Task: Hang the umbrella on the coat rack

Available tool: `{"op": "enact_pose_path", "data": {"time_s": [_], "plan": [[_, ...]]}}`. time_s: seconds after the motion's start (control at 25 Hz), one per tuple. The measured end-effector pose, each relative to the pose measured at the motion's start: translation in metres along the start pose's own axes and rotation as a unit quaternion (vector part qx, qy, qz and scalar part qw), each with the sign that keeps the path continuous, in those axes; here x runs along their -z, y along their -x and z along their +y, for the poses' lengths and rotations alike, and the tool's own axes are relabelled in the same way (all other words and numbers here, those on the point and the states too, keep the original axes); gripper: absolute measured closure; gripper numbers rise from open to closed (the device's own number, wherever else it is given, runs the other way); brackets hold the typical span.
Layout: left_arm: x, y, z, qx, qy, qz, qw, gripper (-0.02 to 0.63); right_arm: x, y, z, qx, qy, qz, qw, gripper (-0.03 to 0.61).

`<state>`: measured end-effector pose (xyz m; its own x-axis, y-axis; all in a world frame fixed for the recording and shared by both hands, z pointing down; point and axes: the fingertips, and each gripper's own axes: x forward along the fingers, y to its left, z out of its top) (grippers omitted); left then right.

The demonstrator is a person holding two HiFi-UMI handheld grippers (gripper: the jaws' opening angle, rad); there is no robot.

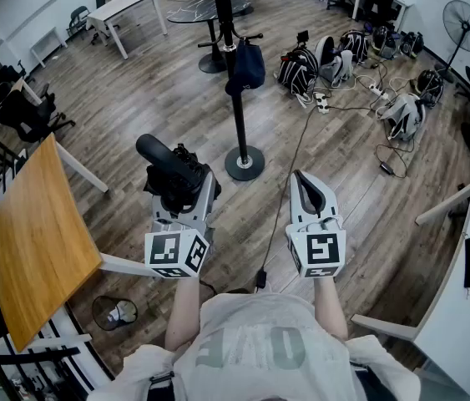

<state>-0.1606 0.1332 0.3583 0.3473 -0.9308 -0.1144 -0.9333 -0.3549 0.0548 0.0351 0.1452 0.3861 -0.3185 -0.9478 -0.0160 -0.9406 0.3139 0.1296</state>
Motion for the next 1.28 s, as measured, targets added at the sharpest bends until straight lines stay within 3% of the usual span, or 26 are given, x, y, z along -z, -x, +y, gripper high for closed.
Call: {"op": "enact_pose_path", "data": {"time_s": [0.32, 0.92, 1.28], "plan": [[0.002, 0.009, 0.003, 0.012, 0.008, 0.004, 0.9999, 0.321, 0.000, 0.003, 0.017, -0.010, -0.020, 0.000, 1.000, 0.549], [0.027, 0.023, 0.004, 0.015, 0.029, 0.029, 0.9990, 0.321, 0.038, 0.001, 0.035, -0.025, -0.037, 0.052, 0.998, 0.548], [0.039, -0.030, 0.021, 0.035, 0.036, 0.017, 0.9986, 0.321, 0.045, -0.029, 0.011, -0.008, -0.029, 0.059, 0.998, 0.548]]}}
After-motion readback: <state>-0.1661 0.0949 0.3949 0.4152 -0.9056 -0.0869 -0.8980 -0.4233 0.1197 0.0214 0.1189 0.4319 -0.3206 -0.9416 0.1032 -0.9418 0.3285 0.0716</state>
